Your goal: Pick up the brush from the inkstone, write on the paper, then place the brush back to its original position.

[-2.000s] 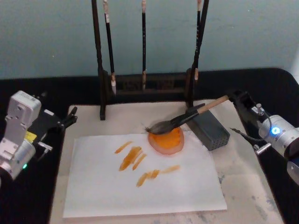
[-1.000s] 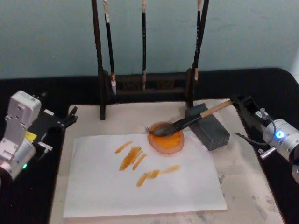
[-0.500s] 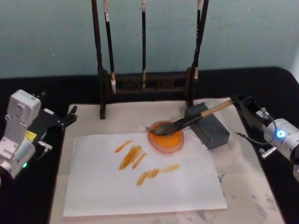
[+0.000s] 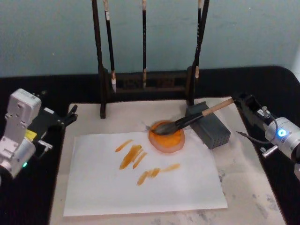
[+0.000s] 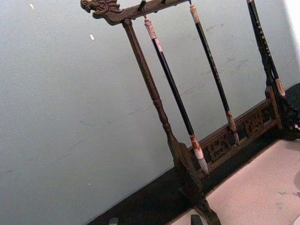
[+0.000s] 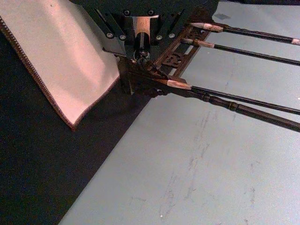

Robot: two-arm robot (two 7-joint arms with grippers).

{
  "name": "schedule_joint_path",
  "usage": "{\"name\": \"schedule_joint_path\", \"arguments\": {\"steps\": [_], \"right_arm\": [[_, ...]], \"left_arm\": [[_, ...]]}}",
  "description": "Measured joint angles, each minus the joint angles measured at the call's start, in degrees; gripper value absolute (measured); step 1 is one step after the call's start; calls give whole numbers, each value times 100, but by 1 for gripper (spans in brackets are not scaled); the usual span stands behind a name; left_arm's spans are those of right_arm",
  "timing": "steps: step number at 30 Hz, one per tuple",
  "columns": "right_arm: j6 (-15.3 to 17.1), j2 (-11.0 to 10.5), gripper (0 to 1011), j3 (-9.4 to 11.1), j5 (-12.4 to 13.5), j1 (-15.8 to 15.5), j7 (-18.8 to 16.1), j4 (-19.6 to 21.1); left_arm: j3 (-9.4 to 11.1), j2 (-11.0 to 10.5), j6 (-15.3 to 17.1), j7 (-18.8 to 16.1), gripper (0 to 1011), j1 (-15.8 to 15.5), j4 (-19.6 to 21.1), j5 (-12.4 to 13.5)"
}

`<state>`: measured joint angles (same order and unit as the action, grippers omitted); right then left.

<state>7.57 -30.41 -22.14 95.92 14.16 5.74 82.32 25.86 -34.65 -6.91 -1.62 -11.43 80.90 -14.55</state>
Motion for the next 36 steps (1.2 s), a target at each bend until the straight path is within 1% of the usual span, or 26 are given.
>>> {"name": "schedule_joint_path", "arguments": {"steps": [4, 5, 6, 7, 8, 10, 11, 12, 14, 16, 17, 23, 25, 26, 29, 30, 31, 32, 36], "right_arm": [[0, 2, 189, 4, 0, -2, 2, 3], [0, 2, 204, 5, 0, -3, 2, 3], [1, 3, 258, 5, 0, -3, 2, 4], [1, 4, 265, 6, 0, -4, 2, 5], [1, 4, 308, 6, -1, -4, 3, 6], [1, 5, 343, 7, -1, -5, 4, 6], [1, 5, 385, 8, -1, -5, 4, 6], [1, 6, 399, 8, -1, -6, 4, 7], [1, 7, 483, 9, -1, -7, 5, 9], [1, 8, 542, 11, -1, -8, 6, 9], [1, 8, 542, 11, -1, -8, 7, 10], [1, 10, 764, 14, -2, -9, 10, 9], [1, 10, 794, 14, -2, -9, 10, 9], [1, 10, 859, 14, -2, -9, 10, 9], [-47, -18, 907, -17, -2, -26, 39, 41], [-89, -39, 954, -38, -2, -43, 69, 75], [-109, -50, 963, -45, -1, -52, 86, 92], [-140, -69, 999, -60, 12, -71, 121, 130], [-248, -123, 1000, -87, 61, -140, 248, 252]], "left_arm": [[0, 0, 0, 0, 1001, 0, 0, 0], [0, 0, 0, 0, 1001, 0, 0, 0], [0, 0, 0, 0, 1001, 0, 0, 0], [0, 0, 0, 0, 1001, 0, 0, 0], [0, 0, 0, 0, 1001, 0, 0, 0], [0, 0, 0, 0, 1001, 0, 0, 0], [0, 0, 0, 0, 1001, 0, 0, 0], [0, 0, 0, 0, 1001, 0, 0, 0], [0, 0, 0, 0, 1001, 0, 0, 0], [0, 0, 0, 0, 1001, 0, 0, 0], [0, 0, 0, 0, 1001, 0, 0, 0], [0, 0, 0, 0, 1001, 0, 0, 0], [0, 0, 0, 0, 1001, 0, 0, 0], [0, 0, 0, 0, 1001, 0, 0, 0], [0, 0, 0, 0, 1001, 0, 0, 0], [0, 0, 0, 0, 1001, 0, 0, 0], [0, 0, 0, 0, 1001, 0, 0, 0], [0, 0, 0, 0, 1001, 0, 0, 0], [0, 0, 0, 0, 1001, 0, 0, 0]]}}
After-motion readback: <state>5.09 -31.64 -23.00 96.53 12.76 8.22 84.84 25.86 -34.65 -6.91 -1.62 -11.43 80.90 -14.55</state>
